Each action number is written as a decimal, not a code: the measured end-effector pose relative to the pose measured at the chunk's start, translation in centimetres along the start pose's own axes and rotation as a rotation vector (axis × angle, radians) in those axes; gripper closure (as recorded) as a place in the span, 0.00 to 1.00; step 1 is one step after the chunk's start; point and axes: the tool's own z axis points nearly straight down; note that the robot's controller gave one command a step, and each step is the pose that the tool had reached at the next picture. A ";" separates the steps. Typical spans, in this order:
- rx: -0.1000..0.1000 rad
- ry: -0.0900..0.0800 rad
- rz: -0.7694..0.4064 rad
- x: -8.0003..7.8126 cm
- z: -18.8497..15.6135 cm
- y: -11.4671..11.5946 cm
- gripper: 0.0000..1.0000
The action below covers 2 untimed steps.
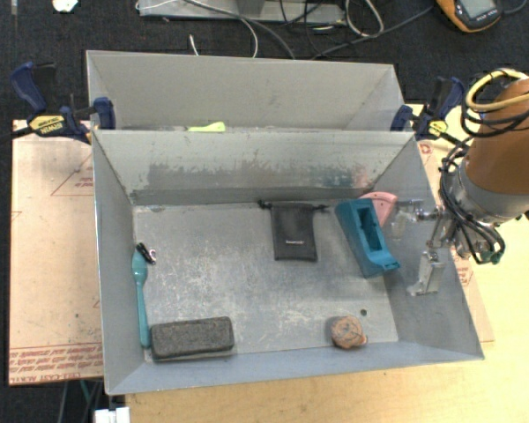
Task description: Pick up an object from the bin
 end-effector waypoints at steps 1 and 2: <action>0.001 -0.008 -0.004 -0.1 -0.5 0.1 0.00; 0.003 -0.008 -0.172 -0.8 0.8 2.7 0.00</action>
Offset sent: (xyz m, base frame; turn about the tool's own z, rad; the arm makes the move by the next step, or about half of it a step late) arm 0.0129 0.0477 -0.0180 -0.2986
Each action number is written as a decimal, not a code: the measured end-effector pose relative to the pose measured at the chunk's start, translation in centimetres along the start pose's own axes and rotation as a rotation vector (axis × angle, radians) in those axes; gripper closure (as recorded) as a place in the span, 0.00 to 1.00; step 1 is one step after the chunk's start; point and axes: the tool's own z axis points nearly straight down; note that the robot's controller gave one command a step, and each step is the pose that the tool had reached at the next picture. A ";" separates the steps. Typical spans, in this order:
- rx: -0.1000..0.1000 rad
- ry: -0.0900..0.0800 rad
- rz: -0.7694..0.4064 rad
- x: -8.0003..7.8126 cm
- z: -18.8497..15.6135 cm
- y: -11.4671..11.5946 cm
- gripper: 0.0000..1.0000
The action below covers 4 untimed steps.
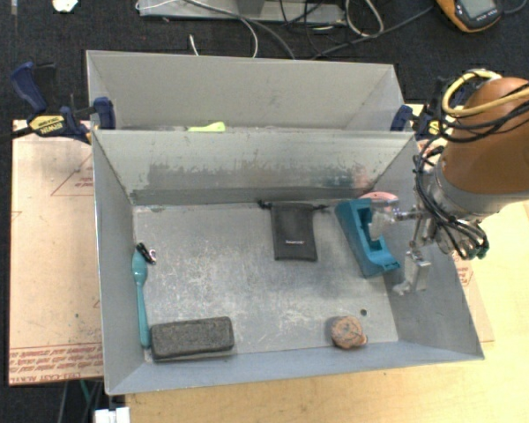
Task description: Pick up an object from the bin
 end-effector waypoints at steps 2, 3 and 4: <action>-0.001 -0.004 -0.188 -1.9 3.0 7.3 0.00; -0.002 -0.004 -0.377 -3.4 3.2 8.8 0.00; -0.002 -0.006 -0.227 -3.9 4.1 9.0 0.00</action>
Offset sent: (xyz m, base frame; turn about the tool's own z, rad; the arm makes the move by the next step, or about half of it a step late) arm 0.0254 0.1115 -0.0442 -0.4003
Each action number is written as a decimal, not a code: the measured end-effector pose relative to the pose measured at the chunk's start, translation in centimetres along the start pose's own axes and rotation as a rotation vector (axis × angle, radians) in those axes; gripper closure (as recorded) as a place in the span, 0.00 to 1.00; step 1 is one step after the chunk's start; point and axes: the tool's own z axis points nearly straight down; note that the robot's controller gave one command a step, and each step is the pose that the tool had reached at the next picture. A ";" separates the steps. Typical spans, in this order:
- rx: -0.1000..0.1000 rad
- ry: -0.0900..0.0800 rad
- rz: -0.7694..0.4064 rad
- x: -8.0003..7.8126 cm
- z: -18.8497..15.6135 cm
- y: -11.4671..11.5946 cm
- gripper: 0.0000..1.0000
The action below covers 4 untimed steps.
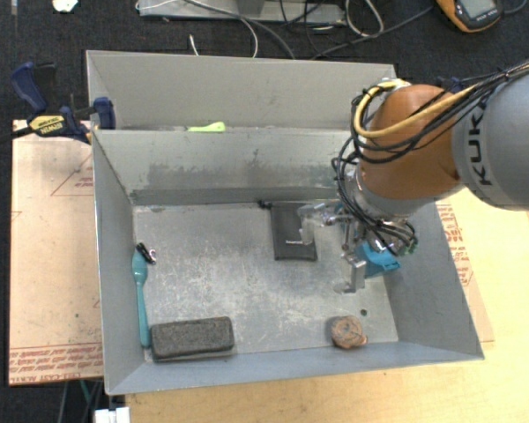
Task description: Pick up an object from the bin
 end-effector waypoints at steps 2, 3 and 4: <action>-0.002 -0.002 0.033 -2.8 4.8 -0.2 0.00; 0.002 -0.007 0.101 -6.3 6.8 1.6 0.00; 0.000 -0.007 -0.123 -6.4 8.0 0.9 0.00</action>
Offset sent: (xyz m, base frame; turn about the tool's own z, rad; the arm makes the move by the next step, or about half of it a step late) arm 0.0295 0.0178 -0.0557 0.0167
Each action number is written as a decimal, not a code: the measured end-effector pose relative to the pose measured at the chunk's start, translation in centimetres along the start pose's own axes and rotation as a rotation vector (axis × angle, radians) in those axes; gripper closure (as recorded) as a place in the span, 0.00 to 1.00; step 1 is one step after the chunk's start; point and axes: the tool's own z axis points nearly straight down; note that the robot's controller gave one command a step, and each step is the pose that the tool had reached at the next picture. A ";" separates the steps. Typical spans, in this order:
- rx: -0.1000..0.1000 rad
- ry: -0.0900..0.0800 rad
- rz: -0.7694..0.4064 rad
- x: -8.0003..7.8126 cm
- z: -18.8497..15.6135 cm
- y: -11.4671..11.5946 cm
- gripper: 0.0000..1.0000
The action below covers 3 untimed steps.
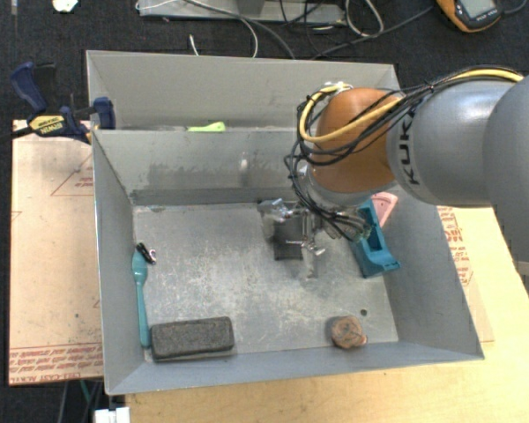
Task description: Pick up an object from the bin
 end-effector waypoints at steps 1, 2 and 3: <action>-0.001 0.000 0.011 0.7 0.0 -1.0 0.00; -0.001 -0.002 0.289 0.8 -1.4 -1.2 0.00; 0.001 -0.004 0.217 0.3 -1.5 -1.6 0.00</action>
Offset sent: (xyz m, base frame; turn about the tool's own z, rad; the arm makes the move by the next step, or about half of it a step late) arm -0.0016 -0.0169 0.0331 0.0377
